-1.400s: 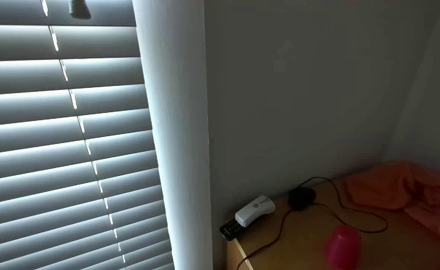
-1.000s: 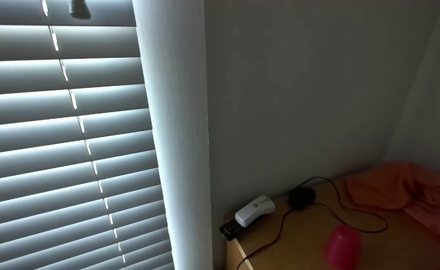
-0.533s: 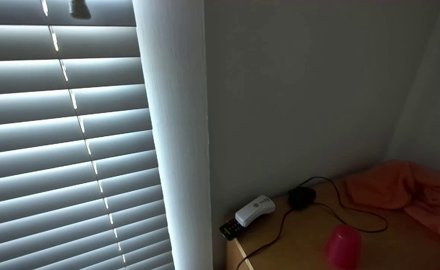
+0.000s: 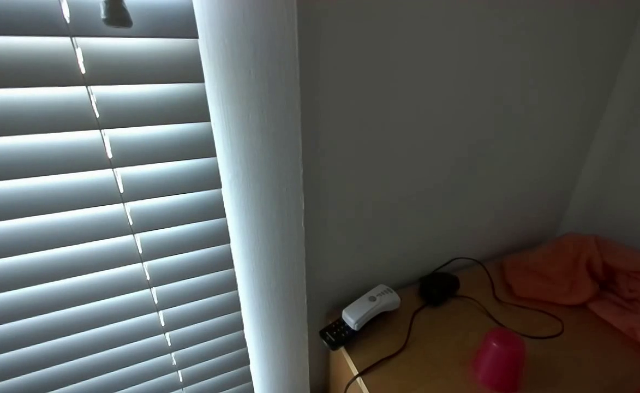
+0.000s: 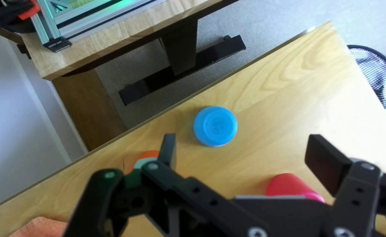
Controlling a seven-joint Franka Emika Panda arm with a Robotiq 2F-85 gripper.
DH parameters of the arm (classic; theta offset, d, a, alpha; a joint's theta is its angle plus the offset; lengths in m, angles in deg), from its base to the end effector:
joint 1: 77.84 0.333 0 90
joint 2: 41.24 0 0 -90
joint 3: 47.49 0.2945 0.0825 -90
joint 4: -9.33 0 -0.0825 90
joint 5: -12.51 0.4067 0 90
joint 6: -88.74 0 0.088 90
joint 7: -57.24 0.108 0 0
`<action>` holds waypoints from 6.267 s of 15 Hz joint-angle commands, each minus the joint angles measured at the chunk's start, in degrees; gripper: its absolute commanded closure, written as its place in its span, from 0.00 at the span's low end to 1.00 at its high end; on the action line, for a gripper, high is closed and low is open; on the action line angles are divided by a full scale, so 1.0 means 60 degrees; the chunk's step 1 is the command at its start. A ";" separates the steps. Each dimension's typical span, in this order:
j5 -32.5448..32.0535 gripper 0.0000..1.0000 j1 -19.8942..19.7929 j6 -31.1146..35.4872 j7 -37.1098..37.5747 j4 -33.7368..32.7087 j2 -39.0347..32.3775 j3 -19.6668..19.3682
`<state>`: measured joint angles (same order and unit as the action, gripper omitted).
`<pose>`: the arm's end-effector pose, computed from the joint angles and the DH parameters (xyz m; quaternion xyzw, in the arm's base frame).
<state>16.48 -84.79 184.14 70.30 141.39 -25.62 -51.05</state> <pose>0.4383 -0.0744 0.3993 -0.9601 0.2073 0.1837 0.0372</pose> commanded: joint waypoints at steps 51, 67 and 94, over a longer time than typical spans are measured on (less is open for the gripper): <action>0.6768 0.00 -0.0844 -0.1642 0.1503 -0.6875 -1.0432 -0.0526; 0.6996 0.57 -0.0766 -0.2588 0.2060 -0.7829 -1.1306 -0.0482; 0.5934 0.57 0.1920 0.5533 0.7405 -0.2246 -0.6349 -0.0627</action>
<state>57.17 -74.80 214.08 108.37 123.84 -66.58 -54.11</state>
